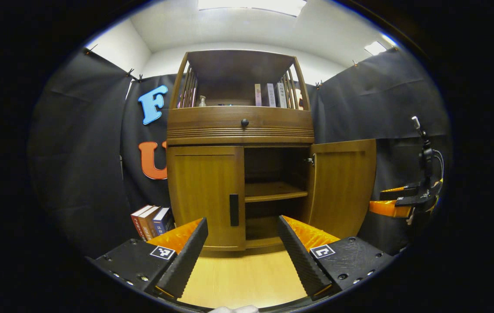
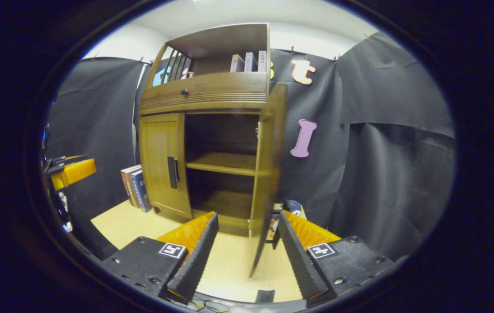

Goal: Open the right door of the double-door shoe cabinet with the right hand, and open the left door with the left hand.

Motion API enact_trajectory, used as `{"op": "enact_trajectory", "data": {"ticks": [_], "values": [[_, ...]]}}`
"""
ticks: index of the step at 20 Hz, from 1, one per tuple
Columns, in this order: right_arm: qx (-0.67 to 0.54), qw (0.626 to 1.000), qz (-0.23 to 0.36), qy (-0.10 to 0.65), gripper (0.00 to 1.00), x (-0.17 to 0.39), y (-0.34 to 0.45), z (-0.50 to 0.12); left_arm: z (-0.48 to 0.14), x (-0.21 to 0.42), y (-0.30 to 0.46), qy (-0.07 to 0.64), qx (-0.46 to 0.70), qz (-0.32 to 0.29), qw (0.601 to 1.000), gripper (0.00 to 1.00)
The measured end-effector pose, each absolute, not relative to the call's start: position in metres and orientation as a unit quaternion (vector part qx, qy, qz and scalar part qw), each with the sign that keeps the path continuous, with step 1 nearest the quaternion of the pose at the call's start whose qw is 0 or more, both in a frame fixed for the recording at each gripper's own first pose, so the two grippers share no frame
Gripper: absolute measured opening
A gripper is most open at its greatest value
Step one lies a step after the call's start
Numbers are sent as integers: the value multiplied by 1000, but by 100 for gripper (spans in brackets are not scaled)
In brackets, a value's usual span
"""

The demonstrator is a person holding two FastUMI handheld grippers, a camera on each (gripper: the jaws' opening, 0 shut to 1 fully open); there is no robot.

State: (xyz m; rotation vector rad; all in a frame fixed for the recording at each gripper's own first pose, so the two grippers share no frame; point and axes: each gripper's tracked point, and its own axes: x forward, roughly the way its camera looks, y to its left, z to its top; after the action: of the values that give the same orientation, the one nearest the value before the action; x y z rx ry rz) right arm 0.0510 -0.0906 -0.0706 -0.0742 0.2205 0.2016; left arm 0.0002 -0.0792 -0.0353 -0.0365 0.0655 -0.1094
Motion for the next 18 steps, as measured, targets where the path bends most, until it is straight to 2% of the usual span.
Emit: {"op": "enact_trajectory", "data": {"ticks": [2,4,5,8,11,12,13,14,18], "values": [[-29,991,79,103,96,50,-69,-74,-44,2,-59,38,-13,-37,999,97],[-9,994,45,96,100,45,-55,-83,-53,6,-42,42,-5,-19,999,97],[-4,995,34,93,97,42,-45,-87,-59,10,-36,42,-5,-15,999,96],[-4,995,30,95,97,28,-16,-97,-72,22,-26,52,-17,-13,998,96],[-8,994,28,103,100,34,-2,-94,-74,47,-21,46,-18,-15,999,96],[-7,994,22,103,97,36,-2,-91,-75,56,-21,42,-19,-15,999,96],[-5,995,14,103,100,38,-2,-88,-76,68,-22,39,-22,-18,999,96],[-4,994,8,105,97,37,-2,-86,-79,80,-25,39,-26,-21,999,96],[-9,993,-5,117,98,36,0,-84,-89,138,-30,32,-26,-26,999,97]]}}
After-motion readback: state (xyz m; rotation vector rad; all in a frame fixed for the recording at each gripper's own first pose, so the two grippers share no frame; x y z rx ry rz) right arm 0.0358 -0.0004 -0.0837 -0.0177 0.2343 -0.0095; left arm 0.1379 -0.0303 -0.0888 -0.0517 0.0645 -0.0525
